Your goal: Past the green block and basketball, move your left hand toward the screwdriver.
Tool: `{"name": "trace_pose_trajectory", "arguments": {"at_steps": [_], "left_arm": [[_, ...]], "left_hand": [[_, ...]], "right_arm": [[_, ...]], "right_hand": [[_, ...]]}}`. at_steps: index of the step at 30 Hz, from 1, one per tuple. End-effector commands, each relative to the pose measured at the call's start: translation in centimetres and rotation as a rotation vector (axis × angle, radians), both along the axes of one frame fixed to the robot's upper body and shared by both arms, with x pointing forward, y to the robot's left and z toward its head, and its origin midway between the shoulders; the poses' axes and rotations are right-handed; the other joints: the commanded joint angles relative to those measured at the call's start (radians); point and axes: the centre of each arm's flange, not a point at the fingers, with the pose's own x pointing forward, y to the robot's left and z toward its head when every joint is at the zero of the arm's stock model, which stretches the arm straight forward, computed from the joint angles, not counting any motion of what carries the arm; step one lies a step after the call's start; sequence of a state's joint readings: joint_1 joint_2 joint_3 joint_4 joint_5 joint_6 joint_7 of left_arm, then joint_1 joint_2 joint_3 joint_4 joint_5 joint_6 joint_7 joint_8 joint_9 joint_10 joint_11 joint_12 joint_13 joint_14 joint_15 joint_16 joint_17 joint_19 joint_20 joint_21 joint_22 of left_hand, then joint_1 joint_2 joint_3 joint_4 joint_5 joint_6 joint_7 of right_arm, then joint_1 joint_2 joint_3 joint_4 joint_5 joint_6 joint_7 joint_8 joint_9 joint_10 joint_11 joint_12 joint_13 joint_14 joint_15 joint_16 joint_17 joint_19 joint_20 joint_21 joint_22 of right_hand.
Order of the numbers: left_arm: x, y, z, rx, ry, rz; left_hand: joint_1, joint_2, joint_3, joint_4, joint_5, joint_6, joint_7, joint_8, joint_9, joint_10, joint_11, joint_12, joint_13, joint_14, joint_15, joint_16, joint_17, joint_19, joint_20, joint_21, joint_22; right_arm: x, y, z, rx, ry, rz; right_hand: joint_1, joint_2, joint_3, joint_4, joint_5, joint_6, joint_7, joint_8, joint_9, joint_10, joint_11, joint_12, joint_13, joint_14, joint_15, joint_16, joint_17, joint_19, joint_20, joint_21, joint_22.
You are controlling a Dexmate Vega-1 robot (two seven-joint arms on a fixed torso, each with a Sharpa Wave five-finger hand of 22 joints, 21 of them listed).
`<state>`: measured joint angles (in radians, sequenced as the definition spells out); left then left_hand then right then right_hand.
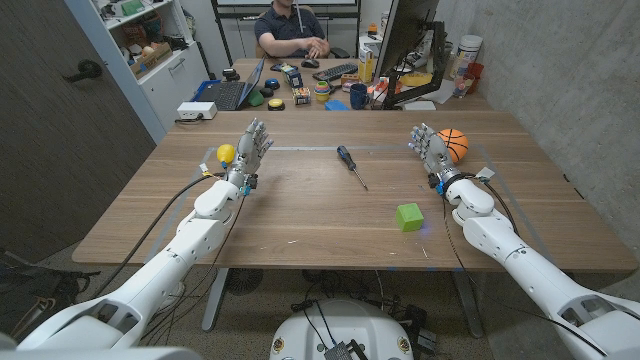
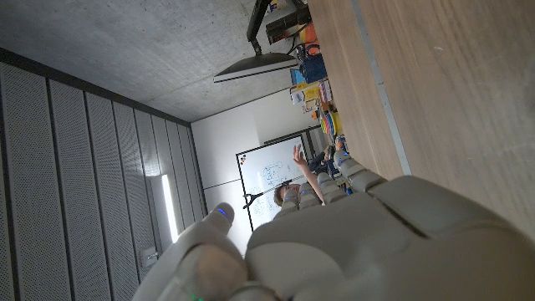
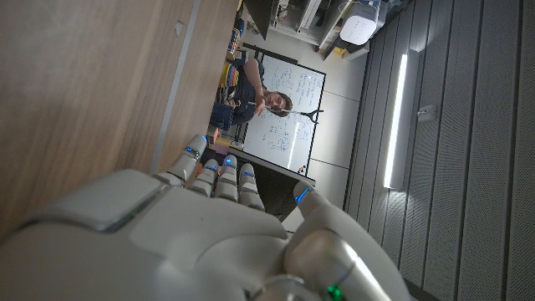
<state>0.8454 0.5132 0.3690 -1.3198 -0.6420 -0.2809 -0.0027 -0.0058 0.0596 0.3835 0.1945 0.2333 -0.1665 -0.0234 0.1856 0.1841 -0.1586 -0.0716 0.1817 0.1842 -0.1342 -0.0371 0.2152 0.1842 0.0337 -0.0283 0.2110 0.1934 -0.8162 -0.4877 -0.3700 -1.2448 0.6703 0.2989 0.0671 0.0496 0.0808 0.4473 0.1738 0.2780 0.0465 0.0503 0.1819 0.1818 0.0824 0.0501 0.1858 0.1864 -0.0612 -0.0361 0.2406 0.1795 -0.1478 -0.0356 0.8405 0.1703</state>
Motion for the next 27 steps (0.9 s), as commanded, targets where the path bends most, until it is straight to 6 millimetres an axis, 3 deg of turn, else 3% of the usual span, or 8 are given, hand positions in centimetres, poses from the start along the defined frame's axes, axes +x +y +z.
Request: {"name": "trace_pose_trajectory", "arguments": {"at_steps": [1,11,18,20,21,22,26,27], "left_arm": [[-0.2,-0.1,0.1,-0.004,-0.003,0.016],[-0.4,-0.4,0.6,-0.007,-0.048,0.021],[-0.7,-0.6,1.5,-0.003,-0.140,0.064],[-1.0,-0.7,2.0,0.011,-0.178,0.100],[-1.1,-0.8,2.2,0.016,-0.196,0.118],[-1.2,-0.8,2.5,0.021,-0.219,0.133],[-1.7,-1.2,3.7,0.056,-0.290,0.210],[-1.8,-1.3,4.0,0.064,-0.306,0.226]], "left_hand": [[0.000,0.119,0.007,-0.001,0.004,-0.008,0.001,0.004,0.002,-0.007,-0.002,0.005,0.003,-0.007,-0.001,0.006,0.005,-0.002,-0.012,0.005,0.004],[0.000,0.120,0.007,-0.001,0.005,0.001,-0.004,0.008,0.002,0.004,-0.004,0.009,0.002,0.002,-0.001,0.009,0.004,0.004,-0.012,0.007,0.004],[0.002,0.113,0.004,-0.004,0.006,0.025,-0.038,0.015,0.001,0.022,-0.017,0.013,0.002,0.018,-0.015,0.014,0.003,0.022,-0.006,0.013,0.004],[0.004,0.103,0.000,-0.008,0.006,0.025,-0.055,0.014,0.001,0.024,-0.018,0.012,0.002,0.023,-0.011,0.014,0.002,0.025,0.002,0.014,0.003],[0.007,0.087,-0.009,-0.013,0.007,0.027,-0.071,0.013,0.002,0.024,-0.024,0.009,0.002,0.029,0.025,0.014,0.001,0.028,0.031,0.013,0.003],[0.008,0.085,-0.011,-0.014,0.008,0.028,-0.075,0.013,0.002,0.023,-0.023,0.008,0.002,0.029,0.036,0.013,0.001,0.029,0.032,0.013,0.003],[0.011,0.069,-0.020,-0.019,0.010,0.029,-0.108,0.013,0.002,0.025,-0.025,0.007,0.002,0.037,0.022,0.013,0.000,0.032,0.052,0.013,0.002],[0.013,0.060,-0.026,-0.022,0.013,0.032,-0.137,0.013,0.002,0.026,-0.025,0.006,0.002,0.040,0.011,0.013,-0.001,0.034,0.053,0.012,0.001]], "right_arm": [[0.4,-0.1,-0.2,0.018,0.004,0.015],[0.3,-0.2,-0.3,0.016,0.000,0.017],[0.5,-0.1,-0.3,0.017,0.000,0.019],[0.5,-0.1,-0.3,0.021,0.003,0.020],[0.5,-0.2,-0.3,0.020,0.002,0.020],[0.5,-0.2,-0.3,0.020,0.001,0.020],[0.6,-0.2,-0.3,0.017,-0.001,0.020],[0.6,-0.2,-0.3,0.017,-0.002,0.021]], "right_hand": [[-0.003,0.080,0.005,0.000,0.007,-0.001,0.010,0.006,0.003,0.006,0.001,0.004,0.003,-0.008,0.001,0.004,0.003,-0.008,-0.018,0.007,0.003],[-0.004,0.080,0.005,0.001,0.008,-0.001,0.009,0.006,0.003,0.006,0.001,0.004,0.003,-0.008,0.002,0.003,0.004,-0.006,-0.019,0.004,0.003],[-0.005,0.080,0.004,0.002,0.008,-0.001,0.008,0.006,0.003,0.006,0.002,0.004,0.003,-0.007,0.001,0.003,0.004,-0.005,-0.019,0.001,0.003],[-0.005,0.080,0.004,0.002,0.008,-0.001,0.009,0.006,0.003,0.007,0.004,0.005,0.003,-0.007,0.001,0.003,0.004,-0.005,-0.019,0.001,0.003],[-0.006,0.080,0.004,0.002,0.008,-0.001,0.009,0.006,0.003,0.007,0.003,0.005,0.003,-0.007,0.001,0.003,0.004,-0.005,-0.019,0.001,0.003],[-0.006,0.080,0.004,0.002,0.008,-0.001,0.009,0.006,0.003,0.007,0.003,0.005,0.003,-0.007,0.001,0.003,0.004,-0.005,-0.019,0.000,0.003],[-0.006,0.080,0.003,0.002,0.008,-0.001,0.009,0.006,0.003,0.007,0.002,0.005,0.003,-0.006,0.001,0.002,0.004,-0.004,-0.019,-0.001,0.003],[-0.007,0.080,0.003,0.002,0.008,-0.002,0.009,0.006,0.003,0.007,0.002,0.005,0.003,-0.007,0.001,0.002,0.004,-0.004,-0.020,-0.001,0.003]]}}
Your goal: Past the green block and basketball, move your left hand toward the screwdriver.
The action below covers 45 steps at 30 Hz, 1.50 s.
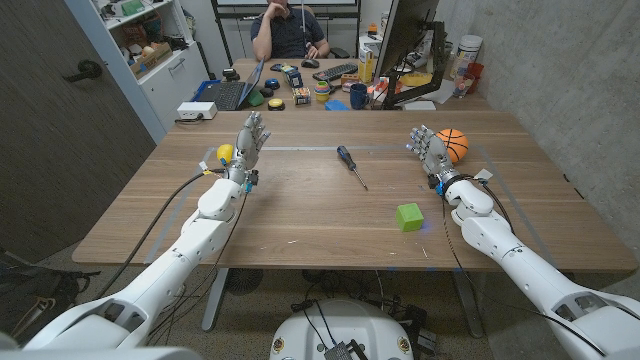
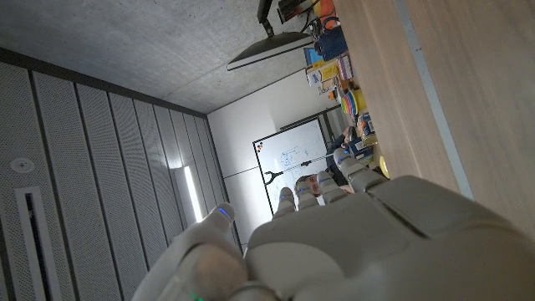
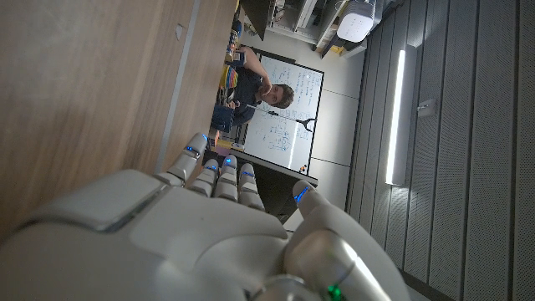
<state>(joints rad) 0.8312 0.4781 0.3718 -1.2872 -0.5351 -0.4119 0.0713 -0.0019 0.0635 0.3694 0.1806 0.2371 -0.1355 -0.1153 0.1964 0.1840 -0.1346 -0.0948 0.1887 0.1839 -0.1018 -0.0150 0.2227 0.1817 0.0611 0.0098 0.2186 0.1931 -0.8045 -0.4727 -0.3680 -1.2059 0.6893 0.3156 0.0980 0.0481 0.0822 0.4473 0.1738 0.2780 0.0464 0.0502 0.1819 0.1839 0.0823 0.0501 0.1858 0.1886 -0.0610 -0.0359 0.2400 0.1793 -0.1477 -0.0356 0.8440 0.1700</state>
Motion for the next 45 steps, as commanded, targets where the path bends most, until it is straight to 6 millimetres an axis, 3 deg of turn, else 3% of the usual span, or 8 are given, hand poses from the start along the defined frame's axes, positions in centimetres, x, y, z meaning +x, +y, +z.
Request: {"name": "trace_pose_trajectory", "arguments": {"at_steps": [1,3,7,15,21,30,35,45], "left_arm": [[-1.2,-1.0,2.8,0.063,-0.192,0.169],[-1.3,-1.3,3.4,0.080,-0.224,0.204],[-1.6,-1.8,4.6,0.102,-0.282,0.250],[-2.2,-3.2,7.2,0.181,-0.382,0.314],[-2.9,-4.5,8.8,0.239,-0.455,0.350],[-3.7,-6.1,11.6,0.339,-0.550,0.396],[-3.9,-6.9,13.0,0.406,-0.599,0.431],[-3.9,-8.0,15.2,0.517,-0.649,0.462]], "left_hand": [[0.012,0.050,-0.017,-0.011,0.012,-0.001,-0.083,0.000,0.001,0.003,-0.004,-0.001,0.002,0.008,-0.022,0.003,0.001,0.008,0.015,0.003,0.000],[0.016,0.042,-0.022,-0.015,0.016,-0.003,-0.102,-0.002,0.001,-0.002,-0.010,-0.004,0.002,0.005,-0.042,-0.001,0.000,0.013,-0.001,0.002,-0.001],[0.024,0.023,-0.030,-0.025,0.020,-0.014,-0.105,-0.007,0.000,-0.012,-0.019,-0.007,0.001,-0.001,-0.051,-0.006,-0.001,0.008,-0.012,-0.003,-0.003],[0.045,-0.013,-0.052,-0.045,0.038,-0.040,-0.107,-0.011,0.001,-0.027,-0.027,-0.007,0.002,-0.036,-0.060,-0.022,-0.002,-0.020,0.094,-0.021,-0.006],[0.052,-0.014,-0.058,-0.047,0.047,-0.057,-0.107,-0.013,0.001,-0.056,-0.029,-0.014,0.002,-0.085,-0.055,-0.036,-0.001,-0.053,0.101,-0.031,-0.006],[0.061,-0.013,-0.062,-0.051,0.057,-0.087,-0.106,-0.018,0.000,-0.093,-0.035,-0.018,0.002,-0.111,-0.055,-0.036,-0.001,-0.080,0.082,-0.034,-0.006],[0.070,-0.006,-0.068,-0.051,0.070,-0.122,-0.106,-0.018,0.001,-0.135,-0.029,-0.017,0.001,-0.164,-0.070,-0.040,0.000,-0.121,0.013,-0.036,-0.005],[0.076,0.001,-0.073,-0.050,0.081,-0.161,-0.106,-0.021,0.000,-0.189,-0.029,-0.021,0.000,-0.201,-0.067,-0.039,0.000,-0.147,0.006,-0.036,-0.004]], "right_arm": [[0.2,0.0,0.0,0.009,0.002,0.005],[0.2,-0.1,0.0,0.003,-0.002,0.004],[0.3,-0.2,-0.1,0.005,-0.001,0.005],[0.3,-0.3,-0.4,0.016,0.001,0.007],[0.1,-0.6,-0.7,0.020,-0.002,0.005],[0.0,-0.7,-1.3,0.041,0.000,0.014],[0.0,-0.6,-1.3,0.035,-0.008,0.020],[-0.3,-0.4,-1.5,0.032,-0.009,0.027]], "right_hand": [[-0.005,0.078,0.003,0.002,0.008,-0.002,0.009,0.006,0.001,0.007,0.002,0.005,0.001,-0.007,0.001,0.003,0.004,-0.004,-0.020,-0.005,0.003],[-0.005,0.078,0.003,0.002,0.007,-0.001,0.009,0.006,0.001,0.007,0.001,0.005,0.001,-0.006,0.001,0.003,0.005,-0.004,-0.020,-0.005,0.003],[-0.006,0.078,0.002,0.003,0.007,-0.001,0.009,0.006,0.001,0.007,0.003,0.005,0.001,-0.006,0.001,0.003,0.005,-0.003,-0.020,-0.006,0.003],[-0.009,0.077,0.001,0.003,0.007,-0.001,0.009,0.006,0.001,0.007,0.003,0.004,0.001,-0.007,0.000,0.002,0.005,-0.002,-0.020,-0.009,0.003],[-0.009,0.077,0.000,0.004,0.007,-0.001,0.008,0.006,0.001,0.006,0.001,0.004,0.001,-0.007,0.000,0.002,0.005,-0.002,-0.020,-0.011,0.003],[-0.010,0.077,0.000,0.004,0.007,0.000,0.009,0.007,0.001,0.007,0.001,0.004,0.001,-0.006,0.000,0.001,0.005,-0.001,-0.020,-0.013,0.004],[-0.011,0.077,-0.001,0.004,0.007,0.000,0.008,0.007,0.001,0.006,0.001,0.004,0.001,-0.006,0.000,0.001,0.005,0.000,-0.021,-0.015,0.004],[-0.013,0.078,-0.002,0.004,0.008,0.001,0.008,0.007,0.001,0.007,0.001,0.004,0.001,-0.006,-0.001,0.000,0.005,0.001,-0.021,-0.019,0.004]]}}
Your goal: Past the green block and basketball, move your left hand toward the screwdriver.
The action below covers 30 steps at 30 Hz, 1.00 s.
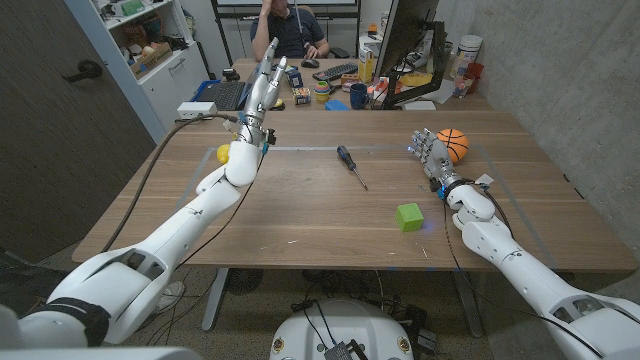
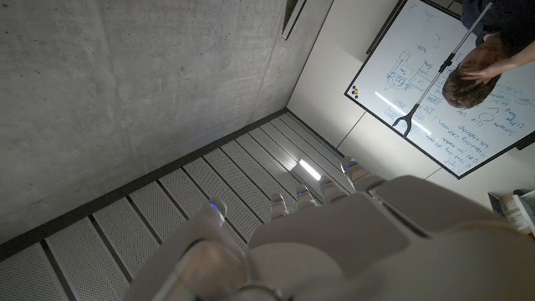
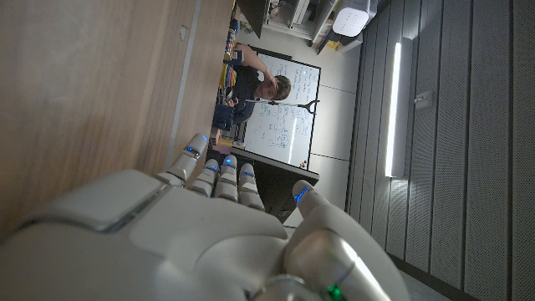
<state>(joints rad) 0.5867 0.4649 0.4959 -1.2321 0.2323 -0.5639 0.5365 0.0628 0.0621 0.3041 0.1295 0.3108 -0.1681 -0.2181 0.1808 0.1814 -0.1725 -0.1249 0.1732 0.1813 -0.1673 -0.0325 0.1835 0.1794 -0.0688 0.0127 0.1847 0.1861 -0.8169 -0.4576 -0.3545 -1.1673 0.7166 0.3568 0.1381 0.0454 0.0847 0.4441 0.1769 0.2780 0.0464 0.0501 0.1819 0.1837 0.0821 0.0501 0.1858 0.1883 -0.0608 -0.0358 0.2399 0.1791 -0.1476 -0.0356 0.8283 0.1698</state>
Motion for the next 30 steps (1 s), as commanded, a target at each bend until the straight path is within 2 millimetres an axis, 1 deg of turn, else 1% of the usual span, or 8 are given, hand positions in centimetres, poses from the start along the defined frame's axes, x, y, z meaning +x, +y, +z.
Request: {"name": "trace_pose_trajectory", "arguments": {"at_steps": [1,13,16,18,22,24,25,30], "left_arm": [[-0.3,-1.6,3.2,0.145,-0.070,0.075],[-0.6,-2.4,5.0,0.317,-0.089,0.171],[-0.6,-2.6,5.3,0.350,-0.090,0.192],[-0.5,-2.8,5.5,0.375,-0.081,0.206],[-0.1,-3.2,5.9,0.415,-0.067,0.234],[0.1,-3.4,6.0,0.437,-0.059,0.246],[0.2,-3.5,6.1,0.449,-0.055,0.254],[0.7,-4.4,6.6,0.518,-0.030,0.281]], "left_hand": [[0.012,0.002,-0.009,0.001,0.009,-0.135,-0.003,-0.006,0.003,-0.157,0.001,-0.006,0.003,-0.141,-0.048,0.000,0.002,-0.022,0.006,-0.002,0.003],[0.032,-0.025,-0.039,-0.010,0.038,-0.257,0.000,-0.012,0.004,-0.261,0.014,-0.005,0.003,-0.210,-0.024,0.003,0.003,-0.072,0.024,0.001,0.004],[0.040,-0.042,-0.054,-0.017,0.049,-0.285,-0.001,-0.008,0.005,-0.296,-0.017,-0.004,0.003,-0.233,-0.019,0.004,0.004,-0.082,0.016,0.004,0.004],[0.042,-0.044,-0.057,-0.017,0.052,-0.295,-0.001,-0.008,0.005,-0.305,-0.018,-0.005,0.003,-0.238,-0.020,0.005,0.004,-0.084,0.014,0.004,0.004],[0.050,-0.046,-0.065,-0.020,0.064,-0.312,-0.002,-0.004,0.006,-0.312,-0.023,0.003,0.003,-0.242,-0.013,0.010,0.004,-0.072,0.051,0.012,0.004],[0.055,-0.047,-0.070,-0.021,0.072,-0.309,-0.003,0.002,0.006,-0.307,-0.026,0.008,0.003,-0.228,-0.001,0.018,0.004,-0.061,0.080,0.016,0.003],[0.058,-0.048,-0.075,-0.022,0.079,-0.303,-0.003,0.007,0.007,-0.297,-0.029,0.013,0.003,-0.219,0.011,0.022,0.004,-0.050,0.111,0.020,0.003],[0.064,-0.050,-0.082,-0.023,0.086,-0.290,-0.003,0.013,0.008,-0.273,-0.038,0.021,0.003,-0.208,0.010,0.027,0.003,-0.045,0.135,0.020,0.001]], "right_arm": [[-0.3,0.3,-0.2,-0.001,-0.005,0.011],[-0.5,0.4,-0.4,0.006,-0.005,0.010],[-0.4,0.5,-0.3,0.000,-0.009,0.012],[-0.4,0.5,-0.3,0.007,-0.005,0.014],[-0.3,0.6,-0.3,0.012,-0.001,0.017],[-0.3,0.5,-0.3,0.008,-0.004,0.016],[-0.3,0.5,-0.3,0.008,-0.003,0.016],[-0.3,0.4,-0.4,0.008,-0.004,0.015]], "right_hand": [[-0.010,0.075,0.001,0.001,0.008,0.001,0.009,0.007,0.002,0.007,0.002,0.005,0.002,-0.005,-0.001,0.000,0.005,0.002,-0.021,-0.003,0.004],[-0.012,0.075,0.000,0.001,0.008,0.001,0.009,0.007,0.002,0.008,0.002,0.005,0.001,-0.005,-0.001,0.000,0.005,0.003,-0.021,-0.007,0.004],[-0.013,0.075,-0.001,0.001,0.008,0.001,0.008,0.007,0.001,0.008,0.001,0.005,0.001,-0.005,-0.001,-0.001,0.006,0.004,-0.021,-0.008,0.004],[-0.013,0.075,-0.001,0.001,0.008,0.001,0.009,0.007,0.001,0.009,0.002,0.005,0.001,-0.005,0.000,-0.001,0.006,0.004,-0.021,-0.009,0.004],[-0.013,0.075,-0.002,0.002,0.008,0.001,0.008,0.007,0.001,0.008,0.000,0.004,0.001,-0.004,0.000,-0.001,0.006,0.004,-0.021,-0.010,0.004],[-0.014,0.075,-0.002,0.002,0.008,0.001,0.009,0.006,0.001,0.008,0.003,0.004,0.001,-0.004,0.000,-0.001,0.006,0.005,-0.021,-0.011,0.004],[-0.014,0.074,-0.002,0.002,0.008,0.001,0.009,0.007,0.001,0.008,0.000,0.004,0.001,-0.004,0.000,-0.001,0.006,0.005,-0.021,-0.011,0.004],[-0.014,0.074,-0.003,0.002,0.008,0.001,0.009,0.006,0.001,0.009,0.001,0.005,0.001,-0.004,0.000,-0.001,0.006,0.006,-0.021,-0.013,0.004]]}}
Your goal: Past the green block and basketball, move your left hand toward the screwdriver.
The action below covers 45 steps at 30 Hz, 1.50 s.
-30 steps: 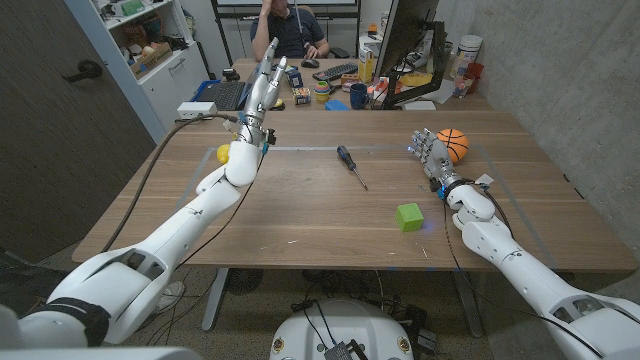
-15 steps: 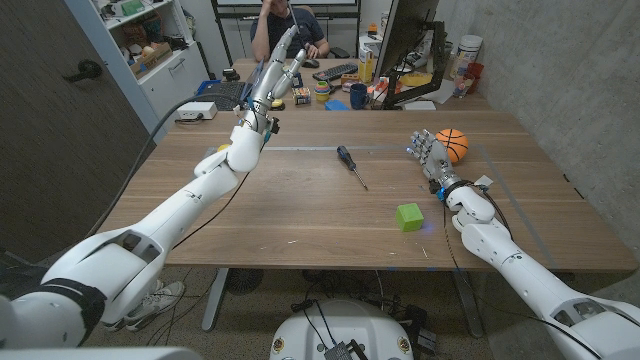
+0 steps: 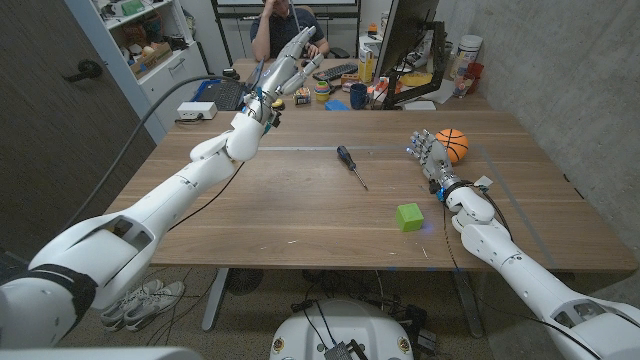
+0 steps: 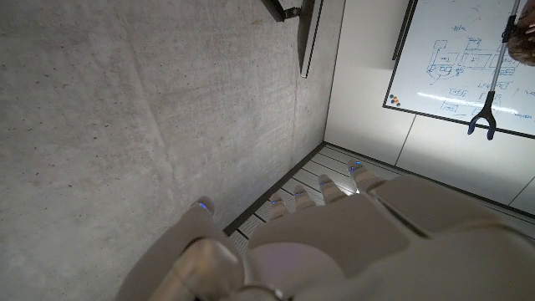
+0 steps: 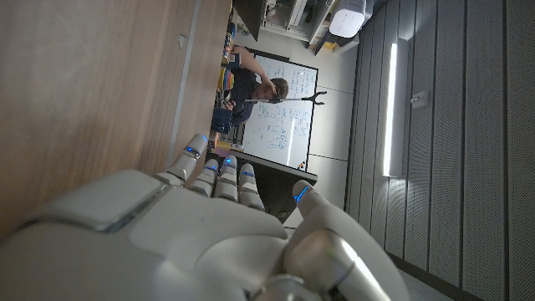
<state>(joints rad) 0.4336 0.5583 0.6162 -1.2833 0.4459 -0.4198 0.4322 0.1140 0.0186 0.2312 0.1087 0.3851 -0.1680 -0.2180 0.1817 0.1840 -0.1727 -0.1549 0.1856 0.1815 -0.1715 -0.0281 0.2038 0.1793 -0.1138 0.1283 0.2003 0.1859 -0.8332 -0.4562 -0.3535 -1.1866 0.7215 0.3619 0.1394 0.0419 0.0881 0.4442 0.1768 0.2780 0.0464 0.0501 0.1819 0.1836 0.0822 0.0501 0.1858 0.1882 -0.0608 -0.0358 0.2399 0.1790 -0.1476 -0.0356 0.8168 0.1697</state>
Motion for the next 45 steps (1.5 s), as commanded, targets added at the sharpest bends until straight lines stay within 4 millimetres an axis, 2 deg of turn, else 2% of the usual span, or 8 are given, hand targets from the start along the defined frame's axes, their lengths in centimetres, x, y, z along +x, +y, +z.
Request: {"name": "trace_pose_trajectory", "arguments": {"at_steps": [1,4,14,19,25,33,37,45], "left_arm": [[0.8,-1.7,1.7,0.162,0.040,0.090],[1.2,-2.4,1.9,0.216,0.073,0.104],[2.6,-4.4,1.8,0.378,0.165,0.135],[2.9,-5.2,1.6,0.433,0.192,0.151],[3.5,-6.0,1.3,0.529,0.276,0.184],[4.1,-7.1,0.8,0.621,0.326,0.207],[4.3,-7.5,0.4,0.657,0.325,0.208],[4.6,-8.1,-0.6,0.702,0.345,0.204]], "left_hand": [[0.014,-0.007,-0.010,-0.003,0.013,-0.288,-0.003,0.013,0.005,-0.269,-0.010,0.010,0.003,-0.201,0.005,0.007,0.003,0.002,0.019,0.004,0.001],[0.023,-0.012,-0.018,-0.008,0.019,-0.271,-0.003,0.019,0.006,-0.249,-0.023,0.014,0.002,-0.172,-0.008,0.017,0.003,0.011,0.022,0.005,-0.001],[0.060,-0.057,-0.047,-0.037,0.035,-0.269,-0.003,0.015,0.004,-0.301,0.004,-0.006,0.003,-0.213,0.023,0.000,0.004,0.002,0.032,-0.006,-0.006],[0.105,-0.099,-0.072,-0.069,0.046,-0.269,-0.003,0.015,0.004,-0.286,-0.002,0.003,0.003,-0.193,0.040,0.008,0.004,0.047,0.077,0.001,-0.010],[0.141,-0.099,-0.074,-0.087,0.047,-0.268,-0.004,0.017,0.006,-0.282,-0.021,0.004,0.003,-0.191,0.037,0.008,0.005,0.047,0.085,-0.004,-0.009],[0.208,-0.107,-0.080,-0.124,0.043,-0.286,-0.004,0.015,0.007,-0.281,0.022,0.009,0.005,-0.203,0.076,0.005,0.005,0.034,0.087,-0.012,-0.008],[0.278,-0.112,-0.088,-0.162,0.034,-0.283,-0.004,0.024,0.011,-0.178,0.021,0.036,0.007,-0.117,0.052,0.034,0.006,0.075,0.084,0.000,-0.006],[0.339,-0.122,-0.095,-0.195,0.028,-0.278,-0.003,0.027,0.011,-0.162,0.046,0.029,0.008,-0.107,0.069,0.031,0.005,0.097,0.084,-0.001,-0.007]], "right_arm": [[0.1,0.0,-0.1,0.005,0.004,0.002],[0.0,-0.1,-0.1,0.001,0.000,-0.002],[-0.1,-0.4,-0.4,0.012,0.007,-0.003],[-0.1,-0.4,-0.4,0.010,0.006,-0.003],[0.0,-0.5,-0.5,0.010,0.007,0.001],[-0.1,-0.7,-0.7,0.012,0.006,-0.002],[-0.2,-0.9,-1.0,0.011,0.008,-0.007],[-0.4,-1.1,-1.2,0.021,0.016,-0.009]], "right_hand": [[-0.011,0.071,-0.003,0.002,0.008,0.002,0.009,0.007,0.002,0.008,0.001,0.005,0.002,-0.004,0.000,-0.001,0.006,0.006,-0.021,-0.002,0.004],[-0.011,0.071,-0.003,0.001,0.008,0.002,0.008,0.007,0.002,0.008,0.000,0.004,0.002,-0.003,0.000,-0.002,0.006,0.006,-0.021,-0.003,0.004],[-0.012,0.071,-0.005,0.002,0.008,0.002,0.009,0.007,0.002,0.008,0.002,0.004,0.002,-0.003,0.000,-0.002,0.006,0.008,-0.021,-0.006,0.004],[-0.013,0.071,-0.006,0.002,0.008,0.002,0.009,0.006,0.002,0.008,0.005,0.004,0.001,-0.003,0.002,-0.003,0.006,0.009,-0.021,-0.009,0.005],[-0.014,0.070,-0.007,0.002,0.008,0.002,0.009,0.007,0.002,0.010,0.004,0.005,0.001,-0.002,0.002,-0.003,0.005,0.010,-0.020,-0.011,0.005],[-0.014,0.069,-0.008,0.002,0.008,0.003,0.009,0.007,0.002,0.010,0.003,0.005,0.001,-0.002,0.003,-0.003,0.005,0.012,-0.022,-0.013,0.005],[-0.015,0.068,-0.009,0.002,0.008,0.003,0.009,0.007,0.002,0.011,0.005,0.005,0.001,-0.001,0.004,-0.003,0.006,0.012,-0.023,-0.013,0.005],[-0.016,0.068,-0.011,0.002,0.008,0.005,0.010,0.007,0.002,0.012,0.002,0.005,0.001,-0.001,0.004,-0.004,0.006,0.014,-0.024,-0.016,0.005]]}}
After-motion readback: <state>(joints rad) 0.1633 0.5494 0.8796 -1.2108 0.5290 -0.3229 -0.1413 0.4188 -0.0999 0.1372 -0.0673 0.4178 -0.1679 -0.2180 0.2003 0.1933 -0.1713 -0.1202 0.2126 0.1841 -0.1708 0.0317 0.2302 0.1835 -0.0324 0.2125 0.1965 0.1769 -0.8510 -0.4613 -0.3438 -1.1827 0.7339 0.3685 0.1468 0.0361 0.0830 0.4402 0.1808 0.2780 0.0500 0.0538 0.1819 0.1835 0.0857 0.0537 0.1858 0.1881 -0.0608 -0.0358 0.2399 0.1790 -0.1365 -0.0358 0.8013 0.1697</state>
